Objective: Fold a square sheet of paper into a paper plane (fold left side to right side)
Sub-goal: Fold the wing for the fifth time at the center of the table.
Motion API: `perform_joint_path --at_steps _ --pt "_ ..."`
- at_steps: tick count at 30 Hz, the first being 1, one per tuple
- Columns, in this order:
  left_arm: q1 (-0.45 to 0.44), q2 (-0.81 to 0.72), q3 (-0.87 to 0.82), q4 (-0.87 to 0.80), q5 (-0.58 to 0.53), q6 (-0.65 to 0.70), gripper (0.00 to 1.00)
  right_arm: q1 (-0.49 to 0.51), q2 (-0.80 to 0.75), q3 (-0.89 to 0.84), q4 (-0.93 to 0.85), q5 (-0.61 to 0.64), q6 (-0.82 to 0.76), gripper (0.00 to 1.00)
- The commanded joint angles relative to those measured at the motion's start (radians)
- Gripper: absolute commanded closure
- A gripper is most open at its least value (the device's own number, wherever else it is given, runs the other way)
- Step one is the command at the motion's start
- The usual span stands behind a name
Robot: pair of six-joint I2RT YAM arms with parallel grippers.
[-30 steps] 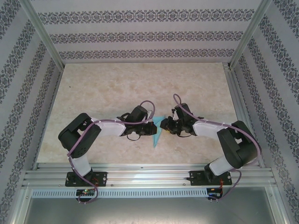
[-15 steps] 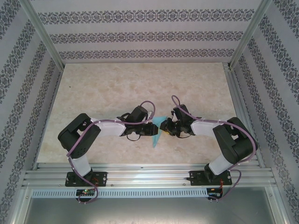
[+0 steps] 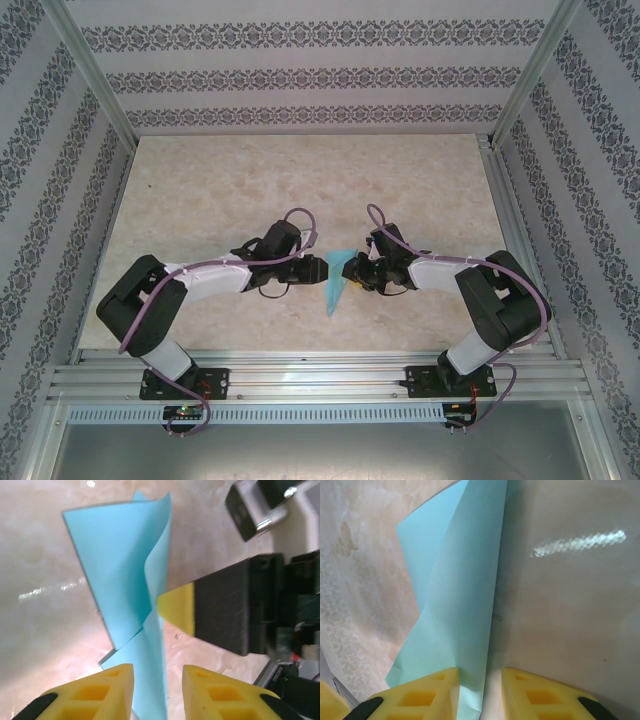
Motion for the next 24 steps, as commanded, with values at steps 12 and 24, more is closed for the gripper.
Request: perform_joint_path --at_steps 12,24 --pt "-0.038 0.090 -0.034 0.216 0.180 -0.020 0.57 0.018 0.026 0.029 0.023 0.010 0.008 0.71" --pt "-0.079 0.119 -0.036 0.149 0.133 0.004 0.49 0.018 0.033 0.035 0.023 0.006 0.005 0.71"
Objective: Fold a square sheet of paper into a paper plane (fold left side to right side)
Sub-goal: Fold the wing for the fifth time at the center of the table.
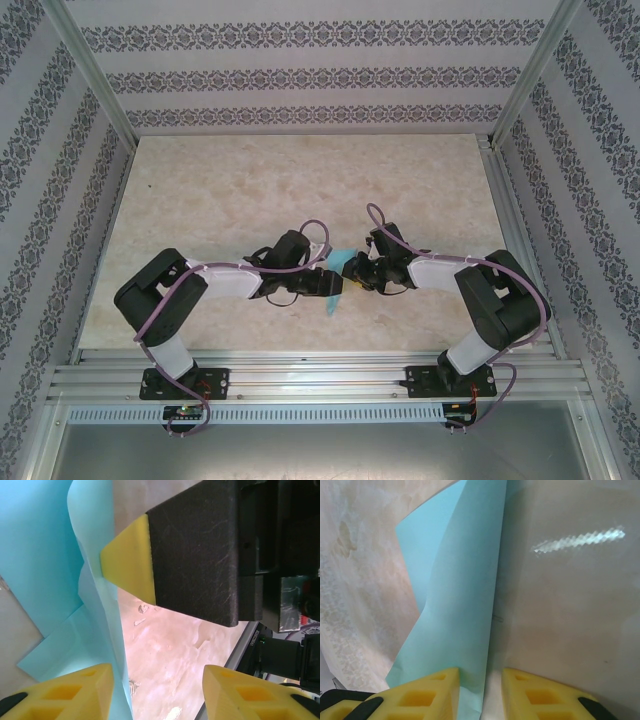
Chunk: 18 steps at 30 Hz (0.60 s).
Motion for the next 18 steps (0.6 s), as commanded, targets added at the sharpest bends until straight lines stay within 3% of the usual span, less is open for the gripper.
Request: perform_joint_path --at_steps 1,11,18 --pt "-0.021 0.029 -0.009 -0.013 -0.011 0.030 0.49 0.018 0.029 0.028 0.032 0.006 0.003 0.71" --pt "-0.049 0.049 0.019 -0.088 -0.073 0.060 0.46 0.019 0.031 0.033 0.024 0.005 0.002 0.71" --pt "-0.068 0.055 0.053 -0.153 -0.114 0.091 0.54 0.021 0.037 0.037 0.024 0.002 0.001 0.71"
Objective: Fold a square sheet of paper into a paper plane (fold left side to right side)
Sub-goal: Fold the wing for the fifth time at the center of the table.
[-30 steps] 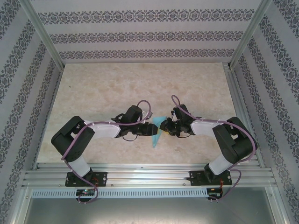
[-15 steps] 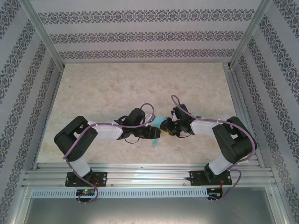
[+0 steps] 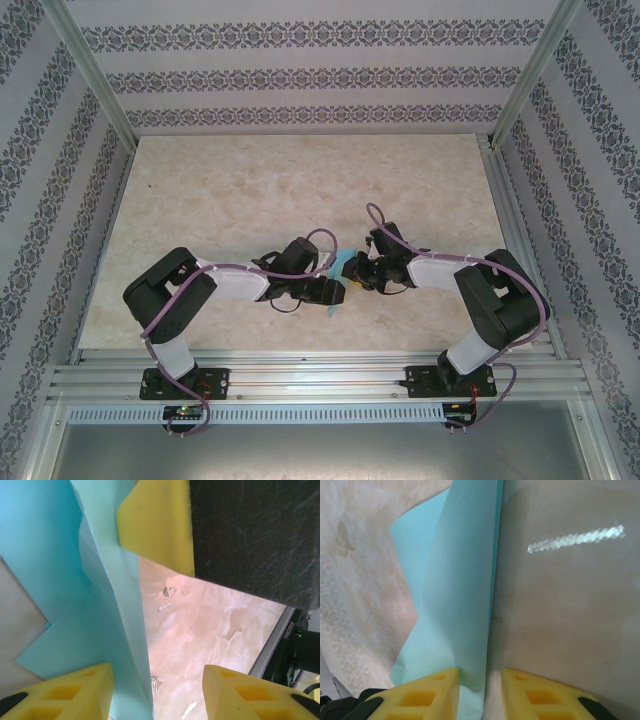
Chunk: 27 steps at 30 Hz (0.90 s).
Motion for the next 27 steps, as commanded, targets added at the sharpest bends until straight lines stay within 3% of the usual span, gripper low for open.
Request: perform_joint_path --at_steps 1,19,27 --pt "-0.018 0.011 0.029 -0.073 -0.050 0.040 0.56 0.022 0.034 0.029 0.037 0.004 0.003 0.71" --pt "-0.019 0.019 0.074 -0.066 -0.067 0.064 0.79 0.029 0.038 0.029 0.040 -0.002 0.007 0.72" --pt "-0.019 0.018 0.072 -0.031 -0.049 0.049 0.94 0.029 0.009 0.023 0.034 0.007 0.009 0.72"
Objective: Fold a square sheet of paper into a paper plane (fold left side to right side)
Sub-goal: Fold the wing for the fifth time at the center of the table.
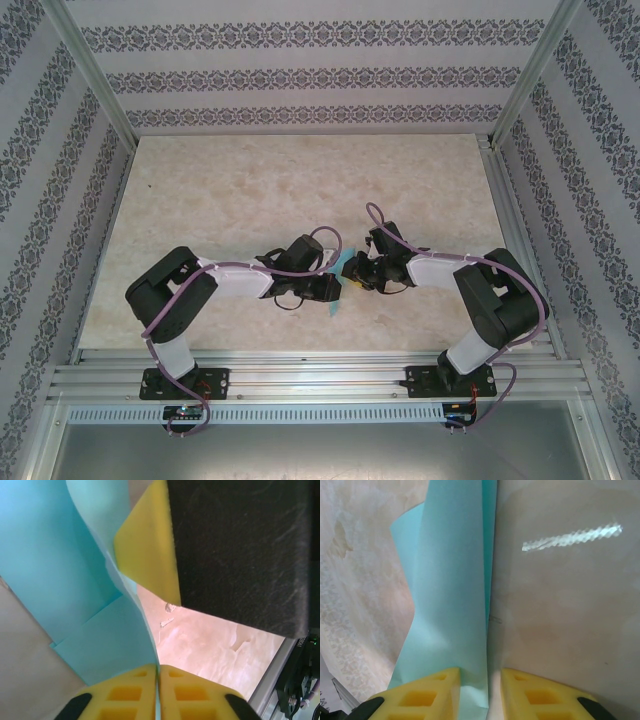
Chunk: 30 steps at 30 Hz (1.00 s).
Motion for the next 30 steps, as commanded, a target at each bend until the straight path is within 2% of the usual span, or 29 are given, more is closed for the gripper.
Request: perform_joint_path --at_steps 1,5,7,10,16,30 --pt "-0.010 0.007 0.019 0.030 0.008 0.010 0.95 0.028 0.003 0.013 0.049 0.008 0.007 0.72" --pt "-0.009 0.001 0.008 0.049 0.014 0.000 0.94 0.028 0.006 0.010 0.049 0.009 0.008 0.72" --pt "-0.009 -0.009 0.008 0.026 -0.004 0.007 0.81 0.028 0.006 0.008 0.050 0.008 0.008 0.72" --pt "-0.009 -0.034 0.009 -0.016 -0.031 0.024 0.70 0.028 0.007 0.010 0.050 0.006 0.007 0.72" --pt "-0.010 -0.061 0.009 -0.090 -0.059 0.046 0.57 0.026 0.012 0.013 0.053 0.002 0.005 0.72" --pt "-0.030 0.022 0.047 -0.056 -0.031 0.036 0.54 0.028 0.025 0.017 0.055 -0.004 0.003 0.71"
